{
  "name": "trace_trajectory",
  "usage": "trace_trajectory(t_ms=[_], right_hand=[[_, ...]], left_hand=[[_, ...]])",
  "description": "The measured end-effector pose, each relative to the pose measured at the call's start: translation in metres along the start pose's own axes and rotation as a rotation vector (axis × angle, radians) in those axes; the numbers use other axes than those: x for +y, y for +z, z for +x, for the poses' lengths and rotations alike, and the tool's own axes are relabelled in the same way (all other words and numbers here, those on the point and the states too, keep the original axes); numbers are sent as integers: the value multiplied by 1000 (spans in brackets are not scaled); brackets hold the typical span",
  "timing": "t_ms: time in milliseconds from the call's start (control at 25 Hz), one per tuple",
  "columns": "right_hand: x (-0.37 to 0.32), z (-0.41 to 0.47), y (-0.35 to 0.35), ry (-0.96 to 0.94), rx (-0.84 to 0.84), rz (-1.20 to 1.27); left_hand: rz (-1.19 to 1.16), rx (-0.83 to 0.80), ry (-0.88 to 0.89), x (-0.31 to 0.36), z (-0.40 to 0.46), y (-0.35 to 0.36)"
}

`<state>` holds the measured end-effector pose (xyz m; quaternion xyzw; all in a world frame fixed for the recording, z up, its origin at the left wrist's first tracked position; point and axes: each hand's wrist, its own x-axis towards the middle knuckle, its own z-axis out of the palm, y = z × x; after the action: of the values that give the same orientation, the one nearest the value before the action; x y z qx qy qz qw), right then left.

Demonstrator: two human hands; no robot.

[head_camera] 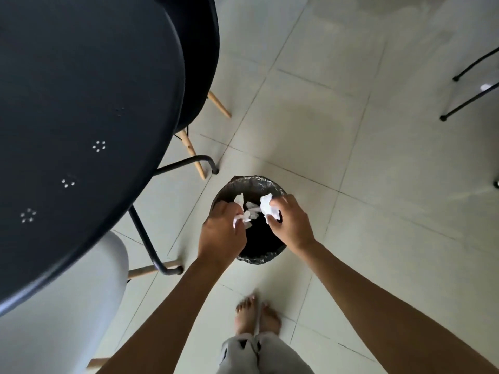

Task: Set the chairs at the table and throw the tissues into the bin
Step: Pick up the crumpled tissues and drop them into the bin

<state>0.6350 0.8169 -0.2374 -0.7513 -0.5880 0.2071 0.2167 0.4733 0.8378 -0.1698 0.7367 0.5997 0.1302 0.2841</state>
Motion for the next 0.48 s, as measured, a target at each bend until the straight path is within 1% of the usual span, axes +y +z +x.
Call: trace_trajectory(t_ms=[80, 240, 360, 480], right_hand=[[13, 6, 23, 20, -34, -31], [25, 10, 41, -8, -20, -34], [24, 8, 32, -12, -15, -42], [14, 3, 4, -24, 19, -42]], left_hand=[[9, -25, -19, -17, 10, 19], [18, -68, -60, -35, 25, 45], [15, -145, -65, -38, 28, 51], [18, -205, -53, -28, 24, 38]])
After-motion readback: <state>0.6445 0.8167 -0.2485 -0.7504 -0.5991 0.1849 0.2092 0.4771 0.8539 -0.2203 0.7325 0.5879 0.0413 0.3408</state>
